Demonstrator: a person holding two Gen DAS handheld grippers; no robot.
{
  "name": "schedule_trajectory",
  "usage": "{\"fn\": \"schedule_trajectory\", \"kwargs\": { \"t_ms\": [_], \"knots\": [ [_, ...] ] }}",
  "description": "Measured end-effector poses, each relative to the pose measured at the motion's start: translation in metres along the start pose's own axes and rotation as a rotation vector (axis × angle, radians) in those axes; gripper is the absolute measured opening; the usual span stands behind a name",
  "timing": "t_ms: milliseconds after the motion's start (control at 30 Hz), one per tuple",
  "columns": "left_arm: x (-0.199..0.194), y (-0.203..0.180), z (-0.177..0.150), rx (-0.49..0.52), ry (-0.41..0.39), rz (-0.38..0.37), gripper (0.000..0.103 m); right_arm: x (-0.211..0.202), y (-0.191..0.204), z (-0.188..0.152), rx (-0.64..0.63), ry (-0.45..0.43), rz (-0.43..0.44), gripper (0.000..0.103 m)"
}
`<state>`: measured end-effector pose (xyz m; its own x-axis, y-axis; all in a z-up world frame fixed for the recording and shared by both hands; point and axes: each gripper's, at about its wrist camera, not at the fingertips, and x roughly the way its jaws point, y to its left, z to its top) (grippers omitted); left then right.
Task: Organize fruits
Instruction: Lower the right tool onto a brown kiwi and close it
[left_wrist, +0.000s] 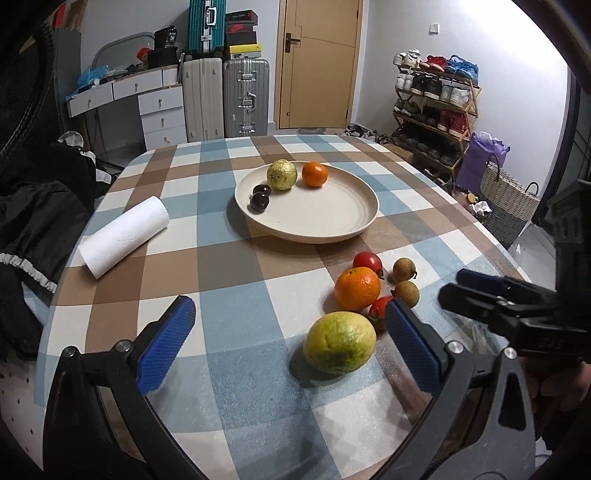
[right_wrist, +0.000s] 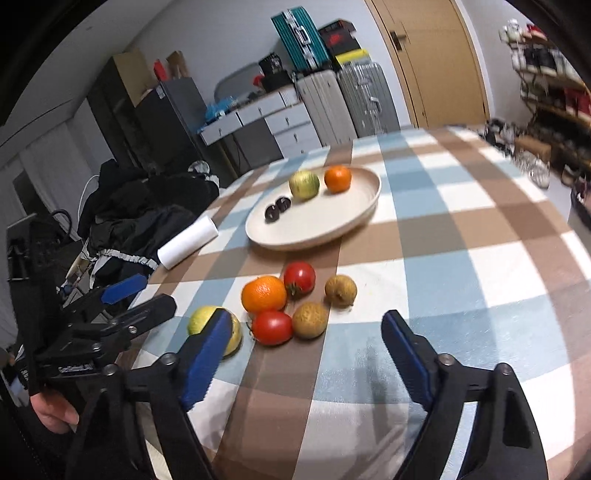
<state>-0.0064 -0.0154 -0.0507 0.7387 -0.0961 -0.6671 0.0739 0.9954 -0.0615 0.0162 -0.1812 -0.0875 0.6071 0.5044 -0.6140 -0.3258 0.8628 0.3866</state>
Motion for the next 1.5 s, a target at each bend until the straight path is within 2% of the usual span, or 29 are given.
{"fn": "schedule_trajectory", "kwargs": {
  "t_ms": [333, 400, 567, 667, 800, 1133, 1300, 1500],
  "knots": [
    [0.019, 0.007, 0.014, -0.016, 0.029, -0.028, 0.102, 0.030, -0.010, 0.008, 0.068, 0.078, 0.043, 0.054],
    [0.023, 0.009, 0.015, -0.011, 0.027, -0.027, 0.102, 0.033, -0.011, 0.009, 0.075, 0.086, 0.015, 0.047],
    [0.028, 0.016, 0.018, -0.025, 0.028, -0.025, 0.102, 0.043, -0.015, 0.009, 0.099, 0.122, 0.044, 0.037],
    [0.031, 0.019, 0.022, -0.017, 0.030, -0.020, 0.102, 0.045, -0.017, 0.009, 0.109, 0.125, 0.043, 0.036],
    [0.035, 0.017, 0.027, -0.007, 0.045, -0.039, 0.102, 0.046, -0.020, 0.009, 0.135, 0.126, 0.082, 0.026],
    [0.046, 0.003, 0.047, 0.011, 0.124, -0.144, 0.102, 0.036, -0.030, 0.008, 0.177, 0.085, 0.132, 0.024],
    [0.052, -0.019, 0.057, 0.117, 0.133, -0.121, 0.102, 0.018, -0.037, 0.009, 0.165, 0.044, 0.115, 0.024],
    [0.066, -0.058, 0.071, 0.270, 0.158, -0.126, 0.102, -0.001, -0.052, 0.014, 0.145, 0.012, 0.034, 0.024]
  ]
}}
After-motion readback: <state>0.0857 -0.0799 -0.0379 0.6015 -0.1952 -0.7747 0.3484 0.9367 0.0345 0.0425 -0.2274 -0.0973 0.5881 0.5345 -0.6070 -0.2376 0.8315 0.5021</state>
